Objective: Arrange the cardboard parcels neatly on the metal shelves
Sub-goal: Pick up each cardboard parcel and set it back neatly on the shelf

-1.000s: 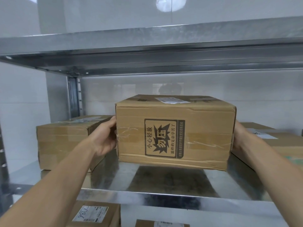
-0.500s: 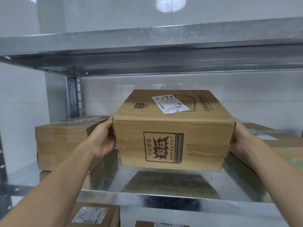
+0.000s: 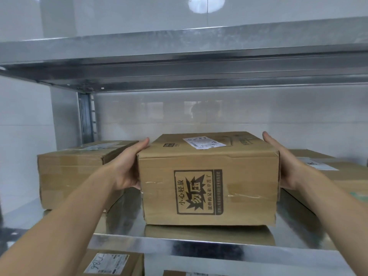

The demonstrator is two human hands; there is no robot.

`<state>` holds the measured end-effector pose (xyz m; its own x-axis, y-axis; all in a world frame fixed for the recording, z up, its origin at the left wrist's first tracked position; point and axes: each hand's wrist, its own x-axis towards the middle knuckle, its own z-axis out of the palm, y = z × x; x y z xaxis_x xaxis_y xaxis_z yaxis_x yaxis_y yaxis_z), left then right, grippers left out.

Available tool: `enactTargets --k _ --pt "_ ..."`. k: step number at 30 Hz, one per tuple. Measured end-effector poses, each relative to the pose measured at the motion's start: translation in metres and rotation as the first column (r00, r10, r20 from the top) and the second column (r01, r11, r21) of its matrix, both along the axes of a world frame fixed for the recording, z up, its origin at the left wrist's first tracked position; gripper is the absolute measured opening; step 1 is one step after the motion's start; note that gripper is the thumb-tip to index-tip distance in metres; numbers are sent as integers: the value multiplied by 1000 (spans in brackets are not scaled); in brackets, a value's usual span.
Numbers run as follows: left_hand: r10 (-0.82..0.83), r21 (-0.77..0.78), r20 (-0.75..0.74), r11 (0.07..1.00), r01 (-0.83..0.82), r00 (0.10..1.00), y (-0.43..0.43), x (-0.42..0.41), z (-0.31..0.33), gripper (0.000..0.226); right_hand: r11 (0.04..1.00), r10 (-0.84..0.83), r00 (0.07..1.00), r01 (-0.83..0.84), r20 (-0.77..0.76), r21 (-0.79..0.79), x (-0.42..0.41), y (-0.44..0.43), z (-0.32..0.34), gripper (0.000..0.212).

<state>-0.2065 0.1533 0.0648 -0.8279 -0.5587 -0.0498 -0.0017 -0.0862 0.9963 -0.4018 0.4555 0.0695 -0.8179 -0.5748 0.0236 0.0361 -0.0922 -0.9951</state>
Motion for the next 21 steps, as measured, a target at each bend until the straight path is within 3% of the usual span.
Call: enactTargets --k 7,14,21 --pt "16 -132 220 991 13 975 -2 -16 25 35 970 -86 993 101 -75 223 -2 5 11 34" --pt "75 -365 505 921 134 860 -2 -36 54 52 849 -3 994 62 -113 525 -23 -8 46 51" --pt "67 -431 545 877 211 836 -6 -46 60 47 766 97 987 6 -126 643 -34 -19 54 47"
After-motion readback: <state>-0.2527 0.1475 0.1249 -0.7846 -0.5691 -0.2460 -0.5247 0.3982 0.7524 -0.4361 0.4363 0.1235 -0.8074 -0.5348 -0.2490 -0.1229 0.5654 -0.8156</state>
